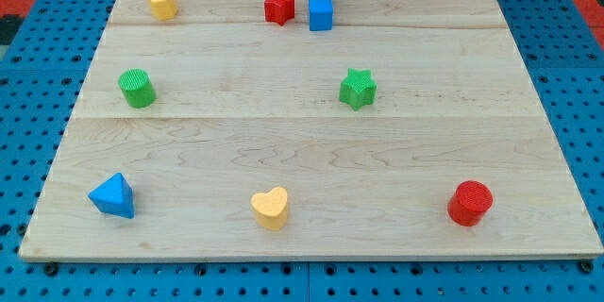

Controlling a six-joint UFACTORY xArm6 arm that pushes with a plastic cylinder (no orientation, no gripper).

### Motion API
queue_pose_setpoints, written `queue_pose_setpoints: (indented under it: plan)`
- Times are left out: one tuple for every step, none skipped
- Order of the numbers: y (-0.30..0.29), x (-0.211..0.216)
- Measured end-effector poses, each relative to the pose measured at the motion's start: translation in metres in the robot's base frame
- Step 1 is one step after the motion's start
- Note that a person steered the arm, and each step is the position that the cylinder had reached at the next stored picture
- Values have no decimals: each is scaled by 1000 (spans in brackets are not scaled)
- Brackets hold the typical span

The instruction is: Slide the red star diagonally to blue triangle

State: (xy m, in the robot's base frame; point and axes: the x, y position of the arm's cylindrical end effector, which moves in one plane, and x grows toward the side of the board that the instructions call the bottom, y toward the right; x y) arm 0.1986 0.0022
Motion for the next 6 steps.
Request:
queue_pose_setpoints:
  plan:
    - [-30, 10]
    - [-36, 41]
    - [-48, 52]
    - [-53, 66]
    - [-59, 117]
    - [-33, 167]
